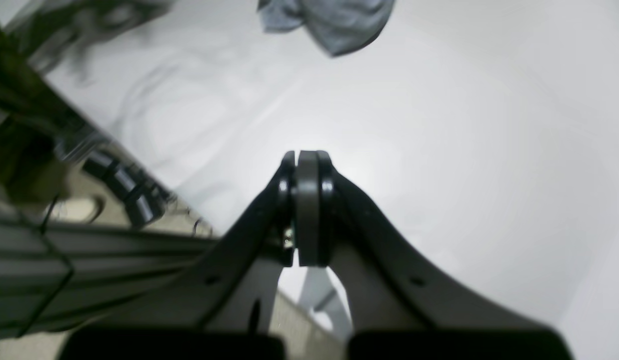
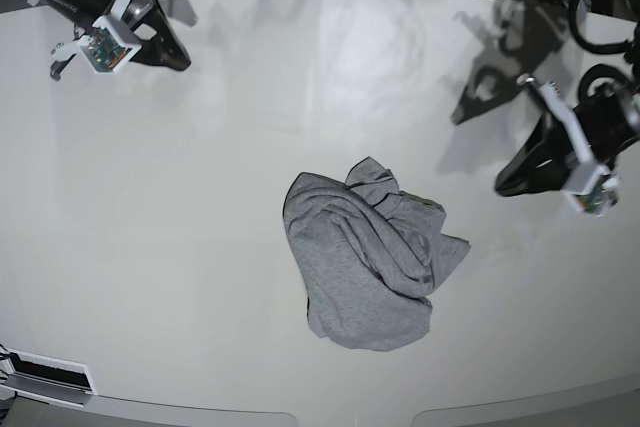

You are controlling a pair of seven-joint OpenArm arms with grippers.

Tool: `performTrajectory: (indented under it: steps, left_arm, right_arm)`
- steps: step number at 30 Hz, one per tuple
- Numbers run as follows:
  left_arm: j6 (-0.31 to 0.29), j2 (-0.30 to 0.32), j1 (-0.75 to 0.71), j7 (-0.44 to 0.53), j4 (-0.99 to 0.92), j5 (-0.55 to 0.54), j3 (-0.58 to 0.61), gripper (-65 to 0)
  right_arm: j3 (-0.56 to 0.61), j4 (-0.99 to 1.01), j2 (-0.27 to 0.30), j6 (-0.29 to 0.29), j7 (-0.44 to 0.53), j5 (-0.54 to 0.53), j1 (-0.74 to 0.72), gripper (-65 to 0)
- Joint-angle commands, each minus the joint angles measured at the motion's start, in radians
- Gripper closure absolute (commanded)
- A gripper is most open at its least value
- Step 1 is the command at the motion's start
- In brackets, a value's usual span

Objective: Layout the t-shirt on the table in an organized manner, then fold the t-shirt properly
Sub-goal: 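Reach the left gripper to the crumpled grey t-shirt and grasp its edge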

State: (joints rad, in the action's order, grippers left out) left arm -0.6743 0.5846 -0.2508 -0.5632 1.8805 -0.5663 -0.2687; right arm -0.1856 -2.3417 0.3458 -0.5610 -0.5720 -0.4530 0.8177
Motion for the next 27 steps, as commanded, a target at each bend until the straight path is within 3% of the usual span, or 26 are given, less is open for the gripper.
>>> performTrajectory:
  steps: [1,4,8,12,14,21,23,25,27]
  left_arm:
    - [-0.002,0.020,0.045,0.049,-0.021,0.040,0.050,0.0]
    - [0.011,0.034,0.195,0.120,-0.163,0.184,0.230,0.0]
    - [0.031,0.033,0.390,0.185,-0.381,0.254,0.410,-2.3]
    - [0.031,0.032,0.541,0.289,-0.548,0.322,0.553,-34.7]
    - [0.031,0.026,0.608,0.318,-0.613,0.331,0.622,-39.0]
    - [0.032,-0.033,0.748,0.332,-0.791,0.331,0.782,-39.0]
    - [0.062,-0.060,0.763,0.332,-0.829,0.331,0.785,-38.3]
    - [0.095,-0.087,0.771,0.331,-0.856,0.332,0.785,-28.8]
    - [0.098,-0.108,0.779,0.311,-0.877,0.332,0.785,-6.8]
  right_arm:
    - [-0.004,-0.015,-0.002,-0.002,0.026,-0.013,0.005,0.0]
    - [-0.004,-0.015,-0.019,0.000,0.026,-0.002,0.005,0.0]
    - [-0.004,-0.015,-0.023,-0.002,0.029,0.042,0.021,0.0]
    - [-0.004,-0.015,-0.027,-0.001,0.026,0.042,0.040,0.0]
    - [-0.004,-0.015,-0.031,0.000,0.026,0.042,0.043,0.0]
    - [-0.004,-0.015,-0.041,0.003,0.026,0.042,0.047,0.0]
    - [-0.004,-0.015,-0.047,0.003,0.026,0.042,0.047,0.0]
    - [-0.004,-0.015,-0.047,0.003,0.027,0.042,0.047,0.0]
    - [-0.004,-0.015,-0.047,0.003,0.027,0.042,0.047,0.0]
